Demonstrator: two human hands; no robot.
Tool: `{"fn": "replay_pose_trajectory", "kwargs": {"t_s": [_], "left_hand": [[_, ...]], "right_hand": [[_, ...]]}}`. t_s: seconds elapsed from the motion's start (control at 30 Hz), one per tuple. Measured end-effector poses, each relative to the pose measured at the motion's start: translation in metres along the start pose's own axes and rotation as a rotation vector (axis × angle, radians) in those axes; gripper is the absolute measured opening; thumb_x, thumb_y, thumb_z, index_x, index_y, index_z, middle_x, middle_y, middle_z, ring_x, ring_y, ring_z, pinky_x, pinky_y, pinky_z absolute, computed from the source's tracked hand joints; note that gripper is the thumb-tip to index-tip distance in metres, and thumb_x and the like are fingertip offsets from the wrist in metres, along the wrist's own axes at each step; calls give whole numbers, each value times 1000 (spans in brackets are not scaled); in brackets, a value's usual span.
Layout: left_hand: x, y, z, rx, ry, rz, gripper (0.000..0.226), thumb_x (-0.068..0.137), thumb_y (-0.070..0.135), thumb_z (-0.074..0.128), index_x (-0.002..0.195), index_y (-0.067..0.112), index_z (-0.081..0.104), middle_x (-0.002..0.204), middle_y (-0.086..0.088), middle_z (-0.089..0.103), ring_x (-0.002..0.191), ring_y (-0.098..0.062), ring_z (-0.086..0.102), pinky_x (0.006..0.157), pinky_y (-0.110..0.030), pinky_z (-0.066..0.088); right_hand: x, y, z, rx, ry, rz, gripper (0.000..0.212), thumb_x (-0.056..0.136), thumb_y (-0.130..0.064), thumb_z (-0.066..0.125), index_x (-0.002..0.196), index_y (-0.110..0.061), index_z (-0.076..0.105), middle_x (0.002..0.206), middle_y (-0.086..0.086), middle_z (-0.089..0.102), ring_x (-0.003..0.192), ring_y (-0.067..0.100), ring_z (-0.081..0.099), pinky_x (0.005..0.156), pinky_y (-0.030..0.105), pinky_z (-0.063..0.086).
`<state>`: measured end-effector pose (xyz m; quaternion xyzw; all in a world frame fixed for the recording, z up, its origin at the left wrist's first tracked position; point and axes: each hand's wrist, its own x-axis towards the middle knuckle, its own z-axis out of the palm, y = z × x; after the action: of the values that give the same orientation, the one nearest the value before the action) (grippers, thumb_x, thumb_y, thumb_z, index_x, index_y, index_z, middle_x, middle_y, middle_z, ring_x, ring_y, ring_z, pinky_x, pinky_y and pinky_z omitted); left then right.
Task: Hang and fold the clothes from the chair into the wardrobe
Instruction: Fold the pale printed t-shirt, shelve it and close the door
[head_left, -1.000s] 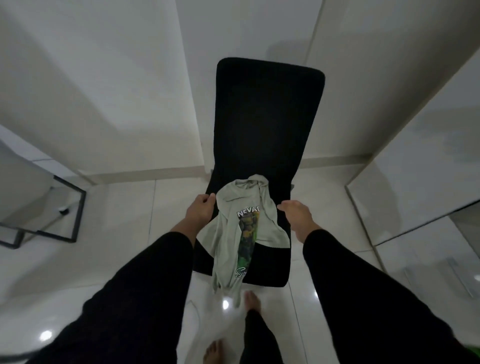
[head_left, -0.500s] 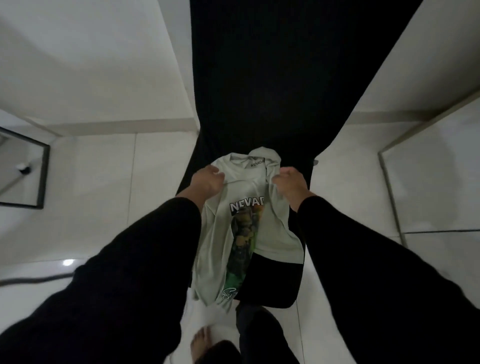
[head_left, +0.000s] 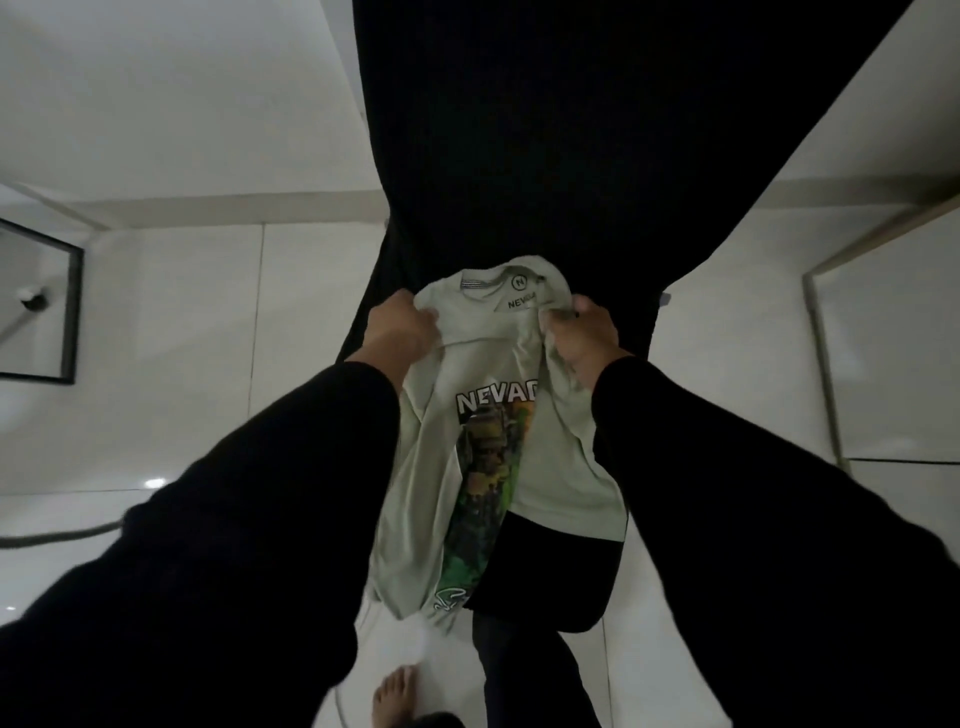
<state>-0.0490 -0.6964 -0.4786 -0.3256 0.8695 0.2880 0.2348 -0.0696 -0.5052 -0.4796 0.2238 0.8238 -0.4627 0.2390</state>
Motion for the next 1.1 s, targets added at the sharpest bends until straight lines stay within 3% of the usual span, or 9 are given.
{"fn": "replay_pose_trajectory", "kwargs": {"t_s": [0.2, 0.3, 0.4, 0.5, 0.63, 0.77, 0.87, 0.97, 1.1], "left_hand": [[-50, 8, -48, -3, 169, 130, 35, 99, 33, 41, 113, 7, 59, 119, -17, 60, 112, -34, 54, 76, -26, 31], [-87, 4, -85, -13, 249, 146, 33, 98, 32, 41, 107, 6, 59, 114, -18, 61, 108, -35, 55, 75, -28, 34], [-133, -2, -121, 22, 304, 171, 33, 99, 32, 42, 108, 5, 59, 115, -19, 61, 110, -36, 55, 79, -32, 37], [-187, -14, -156, 45, 363, 243, 31, 98, 29, 42, 102, 5, 61, 112, -18, 63, 106, -35, 57, 80, -33, 39], [-266, -42, -198, 66, 487, 336, 31, 95, 22, 42, 103, 3, 66, 111, -22, 62, 106, -39, 56, 86, -36, 43], [-359, -64, -232, -85, 642, 324, 29, 88, 17, 45, 104, 8, 67, 116, -19, 52, 109, -38, 52, 89, -42, 47], [-421, -72, -253, -127, 632, 412, 24, 86, 11, 45, 93, 3, 67, 94, -16, 61, 94, -35, 59, 69, -32, 40], [-473, -69, -268, -226, 639, 451, 23, 87, 10, 45, 92, 2, 66, 87, -14, 62, 79, -31, 56, 67, -30, 37], [-521, -56, -274, -381, 689, 492, 28, 89, 8, 40, 100, 2, 65, 103, -12, 64, 98, -32, 58, 72, -30, 39]], "right_hand": [[-50, -15, -37, 109, 130, -53, 29, 96, -33, 48, 112, -14, 63, 98, 6, 60, 102, 24, 58, 85, 26, 42], [-87, -25, -64, 83, 230, -59, 30, 97, -27, 46, 115, -10, 62, 114, 10, 62, 110, 25, 56, 86, 23, 39], [-137, -39, -87, 28, 278, -80, 26, 92, -28, 44, 103, -14, 63, 118, 13, 64, 109, 31, 59, 96, 32, 45], [-196, -48, -105, -73, 346, -144, 26, 90, -29, 45, 98, -15, 65, 109, 13, 65, 104, 34, 60, 97, 41, 46], [-295, -49, -130, -327, 469, -270, 23, 93, -26, 48, 101, -17, 67, 112, 9, 64, 106, 32, 58, 94, 38, 42], [-399, -46, -149, -539, 632, -438, 27, 93, -26, 42, 86, -12, 64, 104, 13, 58, 97, 34, 59, 84, 38, 46], [-458, -50, -165, -427, 655, -448, 29, 92, -24, 41, 77, -9, 59, 91, 14, 59, 89, 32, 62, 71, 30, 45], [-499, -54, -182, -205, 628, -356, 25, 92, -15, 46, 69, -9, 52, 77, 7, 53, 82, 26, 55, 67, 28, 38], [-539, -62, -200, 95, 549, -316, 32, 92, -16, 42, 112, -1, 61, 113, 13, 65, 103, 30, 62, 89, 34, 52]]}}
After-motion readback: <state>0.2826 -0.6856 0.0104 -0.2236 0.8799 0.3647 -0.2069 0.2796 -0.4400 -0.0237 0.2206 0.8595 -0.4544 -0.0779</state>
